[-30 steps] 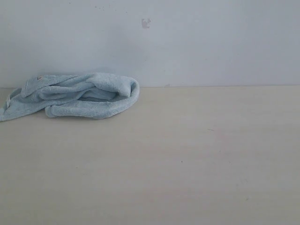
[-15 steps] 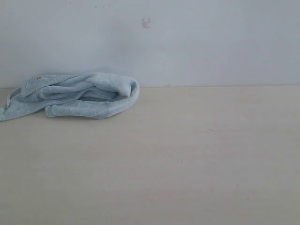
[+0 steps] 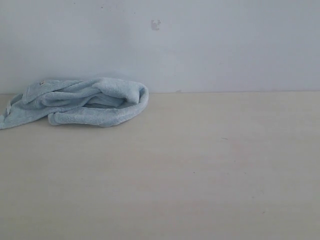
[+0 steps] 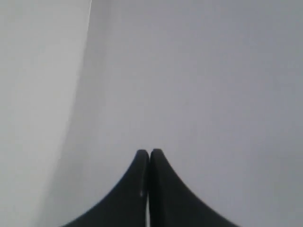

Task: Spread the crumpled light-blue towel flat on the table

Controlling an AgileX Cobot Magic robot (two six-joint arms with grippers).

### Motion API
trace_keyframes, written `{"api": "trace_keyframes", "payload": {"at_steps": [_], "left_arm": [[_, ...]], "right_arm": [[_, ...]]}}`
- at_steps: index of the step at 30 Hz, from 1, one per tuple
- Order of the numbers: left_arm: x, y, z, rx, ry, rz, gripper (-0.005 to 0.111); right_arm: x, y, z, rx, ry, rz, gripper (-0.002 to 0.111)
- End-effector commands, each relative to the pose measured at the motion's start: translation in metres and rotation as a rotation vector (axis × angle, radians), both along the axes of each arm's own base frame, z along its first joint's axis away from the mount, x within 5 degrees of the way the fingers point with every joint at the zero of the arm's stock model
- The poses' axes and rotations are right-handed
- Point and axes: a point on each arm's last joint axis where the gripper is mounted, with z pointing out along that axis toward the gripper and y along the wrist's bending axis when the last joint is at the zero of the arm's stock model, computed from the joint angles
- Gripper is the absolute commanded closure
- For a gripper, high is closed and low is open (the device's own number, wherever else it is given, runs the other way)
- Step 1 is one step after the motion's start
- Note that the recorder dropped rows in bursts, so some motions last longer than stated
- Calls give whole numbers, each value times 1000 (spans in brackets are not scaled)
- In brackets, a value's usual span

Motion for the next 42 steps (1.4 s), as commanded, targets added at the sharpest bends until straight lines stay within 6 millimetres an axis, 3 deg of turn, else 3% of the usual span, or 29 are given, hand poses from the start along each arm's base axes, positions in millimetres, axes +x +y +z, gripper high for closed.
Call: {"api": "trace_keyframes", "payload": {"at_steps": [1,3,5,6,8,13,17,21,24,30,33,37,42], "left_arm": [[0,0,0,-7,-10,5,103],[0,0,0,-7,-10,5,103],[0,0,0,-7,-10,5,103],[0,0,0,-7,-10,5,103],[0,0,0,-7,-10,5,103],[0,0,0,-7,-10,5,103],[0,0,0,-7,-10,5,103],[0,0,0,-7,-10,5,103],[0,0,0,-7,-10,5,103],[0,0,0,-7,-10,5,103],[0,0,0,-7,-10,5,103],[0,0,0,-7,-10,5,103],[0,0,0,-7,-10,5,103]], "right_arm": [[84,-24,-36,-412,478,-612,108],[122,-55,-60,-373,802,-936,108],[154,-70,-85,-389,1024,-1138,108],[169,-71,-99,-438,1100,-1159,108],[193,-61,-120,-498,1182,-1040,108],[228,-18,-162,-555,1306,-511,108],[246,22,-173,-330,1384,-28,108],[228,63,-184,-342,1449,617,108],[217,71,-182,-377,1440,821,108],[228,75,-184,-389,1492,585,108],[238,92,-182,-563,1459,406,108],[261,114,-162,-589,1330,124,108],[286,96,-140,-570,1190,-245,108]]}}
